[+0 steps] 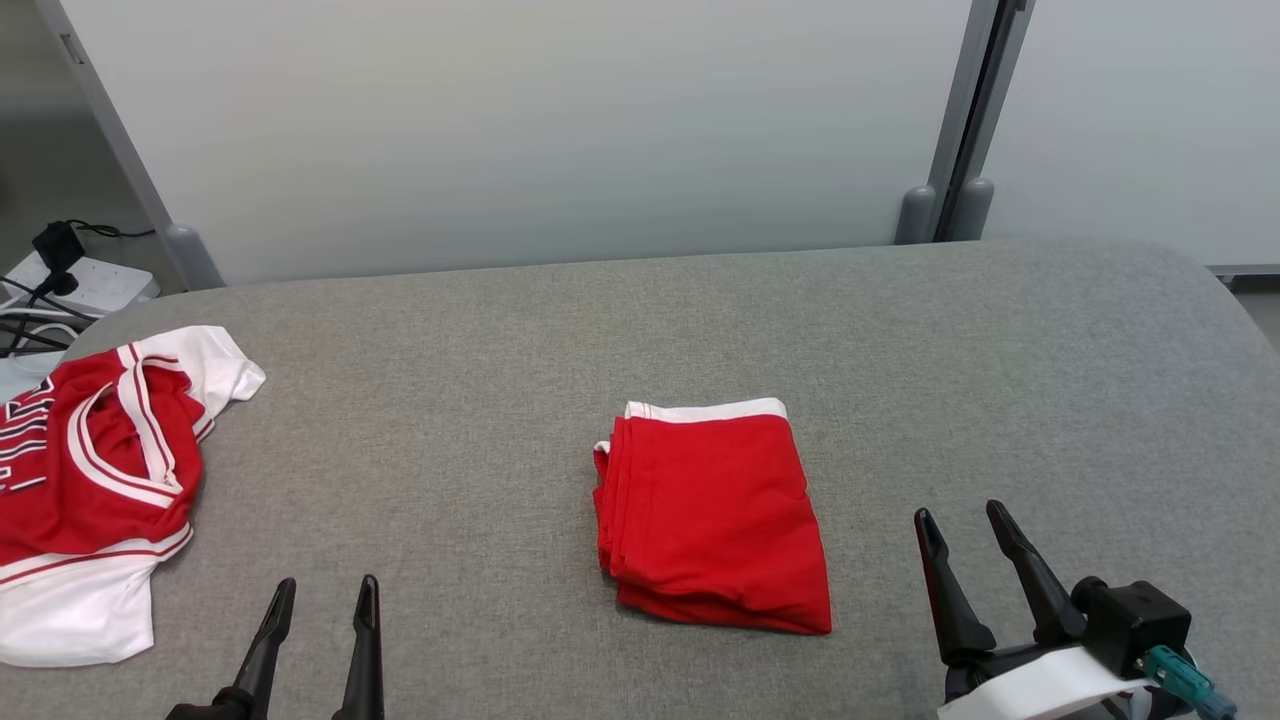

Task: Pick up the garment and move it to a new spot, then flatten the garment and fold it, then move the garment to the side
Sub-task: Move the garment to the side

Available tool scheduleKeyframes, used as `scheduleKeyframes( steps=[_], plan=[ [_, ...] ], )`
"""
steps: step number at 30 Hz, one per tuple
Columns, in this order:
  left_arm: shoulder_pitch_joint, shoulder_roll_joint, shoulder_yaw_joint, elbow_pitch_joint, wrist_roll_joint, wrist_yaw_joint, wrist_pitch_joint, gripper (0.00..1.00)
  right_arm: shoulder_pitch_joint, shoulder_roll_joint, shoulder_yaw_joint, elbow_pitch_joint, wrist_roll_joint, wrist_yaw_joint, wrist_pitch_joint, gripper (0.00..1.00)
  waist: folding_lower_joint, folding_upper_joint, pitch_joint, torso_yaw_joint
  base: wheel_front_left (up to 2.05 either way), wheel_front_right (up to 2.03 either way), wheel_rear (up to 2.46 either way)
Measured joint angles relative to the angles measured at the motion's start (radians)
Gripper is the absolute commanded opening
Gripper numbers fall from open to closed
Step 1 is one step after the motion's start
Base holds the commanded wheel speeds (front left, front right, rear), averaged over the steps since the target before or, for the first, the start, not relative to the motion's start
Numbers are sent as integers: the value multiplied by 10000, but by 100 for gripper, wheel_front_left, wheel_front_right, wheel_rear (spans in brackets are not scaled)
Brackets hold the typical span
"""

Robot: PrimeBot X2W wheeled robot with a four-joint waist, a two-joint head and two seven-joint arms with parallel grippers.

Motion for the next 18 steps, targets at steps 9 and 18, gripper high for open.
scheduleKeyframes(
  steps=[9, 18],
  plan=[
    [-4, 0, 2, 54, 88, 0, 0, 100, 59, 0, 10, 136, 349, 0, 0, 100, 0, 0, 6, 89, 0, 0, 0],
    [-11, 0, 2, 52, 174, -13, 0, 100, 59, 2, 21, 453, 1028, 0, 0, 100, 0, 0, 74, 203, 0, 0, 0]
  ],
)
